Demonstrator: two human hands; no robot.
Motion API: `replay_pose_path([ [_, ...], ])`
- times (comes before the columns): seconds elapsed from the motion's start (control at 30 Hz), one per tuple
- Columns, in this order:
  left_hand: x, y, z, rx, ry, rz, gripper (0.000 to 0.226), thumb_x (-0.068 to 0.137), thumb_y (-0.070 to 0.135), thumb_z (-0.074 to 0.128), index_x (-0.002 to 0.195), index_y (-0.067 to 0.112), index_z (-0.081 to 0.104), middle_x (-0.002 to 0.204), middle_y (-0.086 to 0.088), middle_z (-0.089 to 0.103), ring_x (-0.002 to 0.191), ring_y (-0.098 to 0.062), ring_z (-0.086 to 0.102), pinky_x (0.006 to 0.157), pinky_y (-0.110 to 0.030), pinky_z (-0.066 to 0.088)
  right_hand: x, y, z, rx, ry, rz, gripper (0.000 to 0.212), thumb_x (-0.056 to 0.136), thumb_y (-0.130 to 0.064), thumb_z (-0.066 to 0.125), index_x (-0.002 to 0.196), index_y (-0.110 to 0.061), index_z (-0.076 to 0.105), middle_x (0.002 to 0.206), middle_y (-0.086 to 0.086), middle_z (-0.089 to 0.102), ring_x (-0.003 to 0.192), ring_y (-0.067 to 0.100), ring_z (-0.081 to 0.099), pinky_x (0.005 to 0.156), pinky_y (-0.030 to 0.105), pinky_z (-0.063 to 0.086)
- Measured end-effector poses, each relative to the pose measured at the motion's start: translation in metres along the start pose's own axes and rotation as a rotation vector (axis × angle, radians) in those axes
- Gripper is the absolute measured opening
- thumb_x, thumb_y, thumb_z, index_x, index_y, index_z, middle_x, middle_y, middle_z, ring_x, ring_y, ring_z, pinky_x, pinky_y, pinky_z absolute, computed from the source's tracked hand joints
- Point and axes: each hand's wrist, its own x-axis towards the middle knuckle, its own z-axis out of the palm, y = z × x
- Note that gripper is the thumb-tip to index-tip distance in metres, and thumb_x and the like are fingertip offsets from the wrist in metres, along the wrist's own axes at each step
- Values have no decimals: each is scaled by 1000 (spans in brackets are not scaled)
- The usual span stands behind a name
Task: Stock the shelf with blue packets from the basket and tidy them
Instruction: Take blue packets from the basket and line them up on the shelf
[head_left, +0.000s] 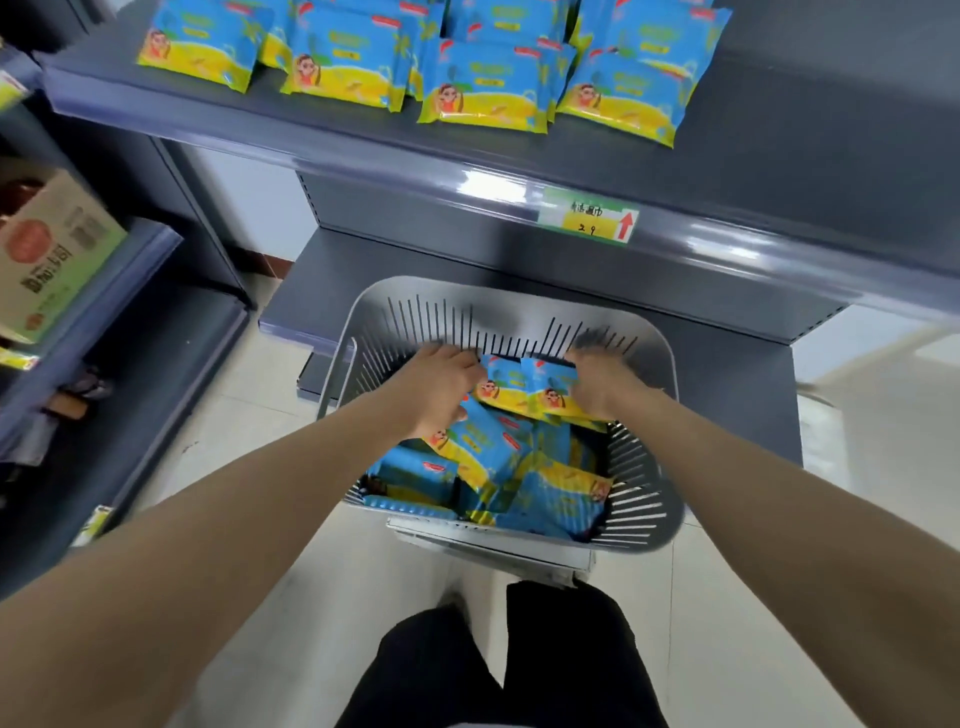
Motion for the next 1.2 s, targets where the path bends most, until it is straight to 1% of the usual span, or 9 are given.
replay_pose_path([
  [0.23,28,-3,35,90,-154,45,61,85,35,62,139,19,37,129,-2,48,120,-24,40,102,-35,28,29,8,26,21,-83,7,66,88,-11,48,147,-13,18,153,14,23,140,35,20,115,44,20],
  [0.37,30,-3,49,234,-166,67,67,85,30,59,143,17,27,135,-2,44,124,-24,34,106,-36,27,36,9,28,21,-93,-41,64,91,-21,54,145,-10,22,150,16,30,135,32,32,109,37,28],
  [0.47,31,-2,51,259,-162,58,70,82,31,62,141,17,28,131,-2,46,121,-25,33,106,-37,26,36,10,26,3,-152,-35,77,90,-28,58,149,-15,12,153,15,20,138,35,25,112,39,28],
  [0.57,30,-1,46,270,-192,55,69,78,37,66,137,19,38,126,1,48,117,-24,34,105,-36,25,31,10,24,-80,-120,17,81,79,-33,70,144,-12,25,145,16,24,134,38,25,108,45,33],
  [0.67,26,0,37,245,-199,56,58,76,34,67,128,19,48,118,4,53,110,-22,36,100,-33,26,23,6,24,-144,-77,64,67,77,-34,72,132,-10,41,137,17,36,129,37,32,104,47,32],
  [0.8,23,8,10,146,-189,15,47,75,27,67,120,21,54,109,0,60,106,-22,40,94,-31,29,9,3,9,-132,-95,6,32,81,-13,60,113,-8,54,118,10,59,106,30,56,84,35,43],
  [0.93,19,13,-32,123,-123,-4,39,77,28,65,114,22,57,105,-1,63,106,-20,46,89,-32,29,-14,-2,-35,-23,-54,-110,38,89,-18,53,124,-5,45,128,15,53,112,33,53,88,34,46],
  [1.07,16,21,-86,44,-19,-27,30,75,24,65,105,21,60,98,-5,63,101,-24,49,75,-29,25,-46,-1,-100,55,84,-165,36,91,-19,48,124,-8,41,121,16,55,90,29,51,67,32,38],
  [1.2,16,29,-143,-30,142,-11,23,75,23,64,97,16,62,90,-5,65,97,-27,54,74,-30,34,-73,12,-174,51,285,-188,32,91,-24,53,116,-7,43,116,17,55,87,27,48,65,30,31],
])
